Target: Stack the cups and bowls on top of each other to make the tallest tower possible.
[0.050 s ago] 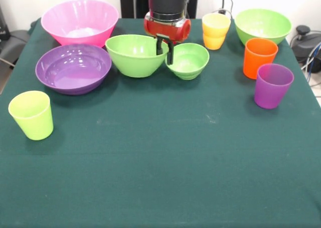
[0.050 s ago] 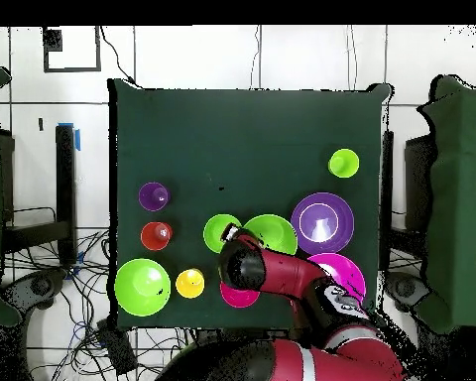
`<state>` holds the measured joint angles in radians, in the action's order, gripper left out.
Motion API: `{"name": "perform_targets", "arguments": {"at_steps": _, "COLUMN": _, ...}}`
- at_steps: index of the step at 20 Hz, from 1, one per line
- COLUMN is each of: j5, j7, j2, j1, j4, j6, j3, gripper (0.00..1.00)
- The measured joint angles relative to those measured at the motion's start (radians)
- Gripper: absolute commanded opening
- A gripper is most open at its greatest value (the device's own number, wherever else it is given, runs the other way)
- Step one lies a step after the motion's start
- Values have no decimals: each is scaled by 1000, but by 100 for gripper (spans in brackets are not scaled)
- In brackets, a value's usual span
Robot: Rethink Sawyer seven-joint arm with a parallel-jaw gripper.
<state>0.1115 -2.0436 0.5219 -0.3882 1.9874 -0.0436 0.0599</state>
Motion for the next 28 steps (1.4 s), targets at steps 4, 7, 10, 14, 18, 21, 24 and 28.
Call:
{"name": "perform_targets", "arguments": {"at_steps": 4, "j5": 0, "j7": 0, "j2": 10, "j1": 13, "j4": -1, "j6": 0, "j3": -8, "gripper": 0}}
{"name": "perform_targets", "arguments": {"at_steps": 7, "j5": 0, "j7": 0, "j2": 21, "j1": 26, "j4": -1, "j6": 0, "j3": -13, "gripper": 0}}
{"name": "perform_targets", "arguments": {"at_steps": 10, "j5": 0, "j7": 0, "j2": 36, "j1": 35, "j4": -1, "j6": 0, "j3": -13, "gripper": 0}}
{"name": "perform_targets", "arguments": {"at_steps": 14, "j5": 0, "j7": 0, "j2": 62, "j1": 37, "j4": -1, "j6": 10, "j3": -13, "gripper": 0}}
{"name": "perform_targets", "arguments": {"at_steps": 18, "j5": 1, "j7": 0, "j2": 99, "j1": 37, "j4": 0, "j6": 46, "j3": -6, "gripper": 0}}
{"name": "perform_targets", "arguments": {"at_steps": 21, "j5": 1, "j7": 0, "j2": 120, "j1": 37, "j4": -1, "j6": 80, "j3": 3, "gripper": 0}}
{"name": "perform_targets", "arguments": {"at_steps": 24, "j5": 1, "j7": 0, "j2": 142, "j1": 39, "j4": -1, "j6": 120, "j3": 11, "gripper": 0}}
{"name": "perform_targets", "arguments": {"at_steps": 28, "j5": 1, "j7": 0, "j2": 162, "j1": 49, "j4": -4, "j6": 160, "j3": 13, "gripper": 0}}
